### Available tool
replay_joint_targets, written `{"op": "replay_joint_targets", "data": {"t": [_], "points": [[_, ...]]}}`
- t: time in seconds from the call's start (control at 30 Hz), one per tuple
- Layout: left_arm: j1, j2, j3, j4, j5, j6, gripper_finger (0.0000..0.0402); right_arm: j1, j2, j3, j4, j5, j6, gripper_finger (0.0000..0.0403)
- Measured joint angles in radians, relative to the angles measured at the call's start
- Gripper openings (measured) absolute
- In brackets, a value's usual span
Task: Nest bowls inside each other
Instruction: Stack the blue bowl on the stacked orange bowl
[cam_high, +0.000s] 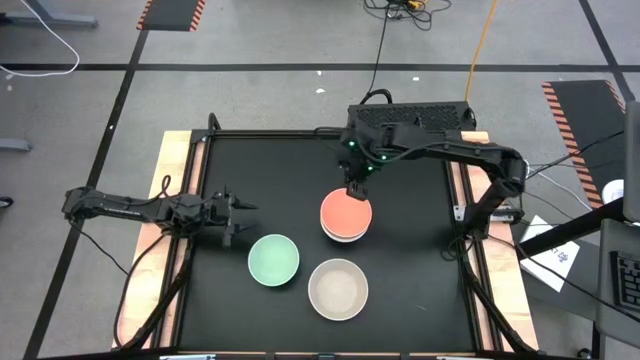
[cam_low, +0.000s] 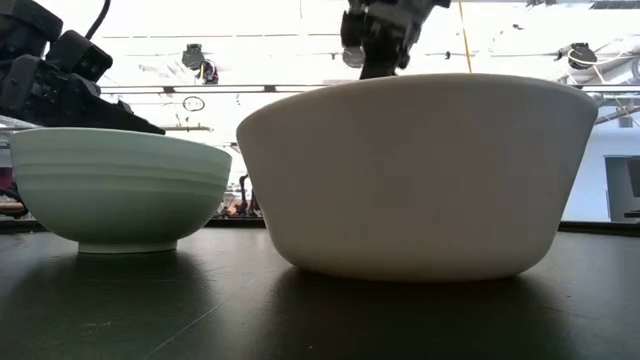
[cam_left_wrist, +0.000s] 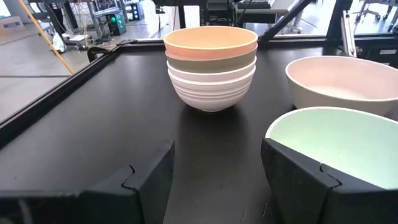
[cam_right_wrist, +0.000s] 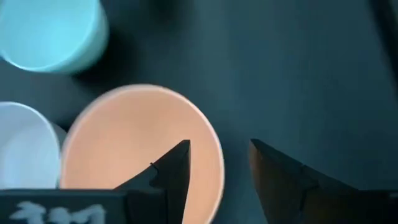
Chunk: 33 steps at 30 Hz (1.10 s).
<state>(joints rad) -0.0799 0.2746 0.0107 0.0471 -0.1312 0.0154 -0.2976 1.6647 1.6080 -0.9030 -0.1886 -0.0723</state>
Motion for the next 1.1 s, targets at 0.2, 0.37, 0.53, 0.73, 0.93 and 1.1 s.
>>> {"op": "replay_joint_targets", "data": {"t": [0.2,0.37,0.53,0.73,0.93,1.1], "points": [[0.000,0.000,0.000,0.000,-0.008,-0.028,0.0241,-0.006,-0.216,-0.254,0.236,-0.002,-0.027,0.0155],[0.000,0.000,0.000,0.000,-0.009,-0.026,0.0241,-0.066,-0.424,-0.579,0.461,0.002,0.023,0.0155],[0.000,0.000,0.000,0.013,-0.009,-0.027,0.0241,-0.096,-0.617,-0.845,0.614,-0.005,0.094,0.0155],[0.000,0.000,0.000,0.024,-0.009,-0.028,0.0241,-0.086,-0.843,-1.085,0.840,-0.104,0.195,0.0155],[0.000,0.000,0.000,0.034,-0.009,-0.033,0.0241,-0.087,-1.030,-1.291,1.080,-0.110,0.338,0.0155],[0.000,0.000,0.000,0.033,-0.009,-0.041,0.0241,-0.087,-1.108,-1.418,1.238,-0.128,0.428,0.0155]]}}
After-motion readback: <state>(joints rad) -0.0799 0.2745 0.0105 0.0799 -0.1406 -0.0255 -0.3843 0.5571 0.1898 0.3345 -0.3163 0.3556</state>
